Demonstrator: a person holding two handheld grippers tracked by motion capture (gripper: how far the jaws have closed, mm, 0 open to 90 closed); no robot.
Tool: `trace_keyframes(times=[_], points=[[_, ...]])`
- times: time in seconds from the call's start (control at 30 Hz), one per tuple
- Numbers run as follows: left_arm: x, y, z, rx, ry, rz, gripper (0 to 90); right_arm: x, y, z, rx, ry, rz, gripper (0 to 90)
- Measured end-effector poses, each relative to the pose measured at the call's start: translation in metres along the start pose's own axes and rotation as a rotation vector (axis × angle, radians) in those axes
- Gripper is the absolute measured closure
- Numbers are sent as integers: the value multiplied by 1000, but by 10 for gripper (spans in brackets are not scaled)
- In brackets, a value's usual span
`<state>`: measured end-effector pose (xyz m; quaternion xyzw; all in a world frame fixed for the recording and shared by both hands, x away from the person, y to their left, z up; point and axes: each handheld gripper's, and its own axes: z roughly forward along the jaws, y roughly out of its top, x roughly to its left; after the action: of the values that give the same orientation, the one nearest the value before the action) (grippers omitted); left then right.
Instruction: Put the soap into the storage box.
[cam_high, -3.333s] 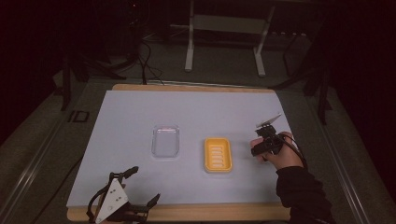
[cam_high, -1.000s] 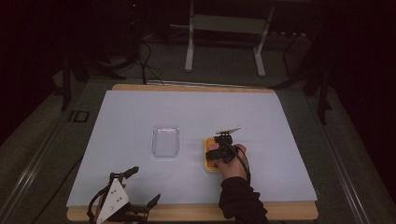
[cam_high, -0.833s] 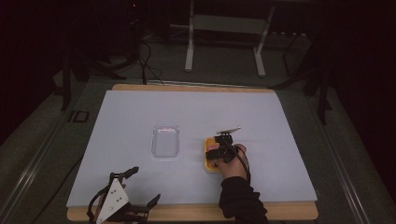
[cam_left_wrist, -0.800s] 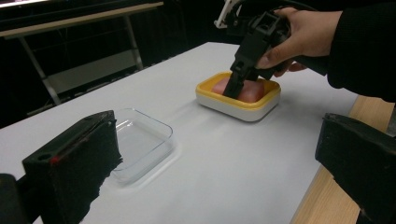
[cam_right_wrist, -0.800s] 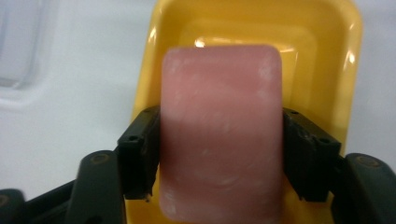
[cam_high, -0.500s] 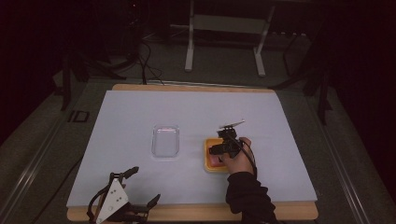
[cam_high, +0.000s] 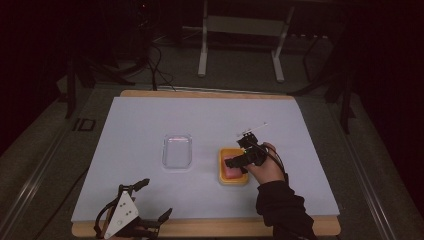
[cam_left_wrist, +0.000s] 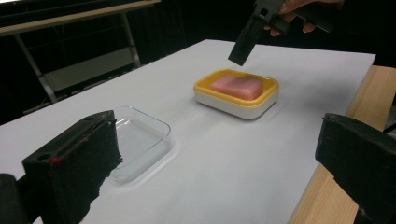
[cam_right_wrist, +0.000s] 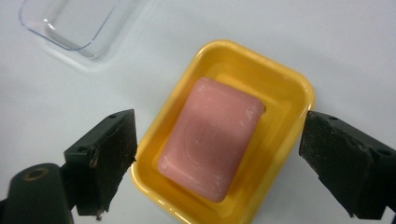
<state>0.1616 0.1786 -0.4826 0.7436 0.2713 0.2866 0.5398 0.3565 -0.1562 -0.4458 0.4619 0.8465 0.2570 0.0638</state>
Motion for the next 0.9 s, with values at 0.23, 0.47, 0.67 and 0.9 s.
trace_keyframes(times=[0.23, 0.47, 0.67, 0.9], points=[[0, 0, 0, 1, -4, 1, 3, -13, -7, -13, -10, 12, -87, 112], [-1, 0, 1, 7, -4, 5, 3, -31, -20, -28, -34, 28, -98, 114], [-1, -1, 2, 11, -2, 7, 3, -44, -31, -38, -40, 38, -103, 113], [-1, -1, 1, 11, -1, 7, 3, -58, -49, -43, -60, 24, -87, 114]])
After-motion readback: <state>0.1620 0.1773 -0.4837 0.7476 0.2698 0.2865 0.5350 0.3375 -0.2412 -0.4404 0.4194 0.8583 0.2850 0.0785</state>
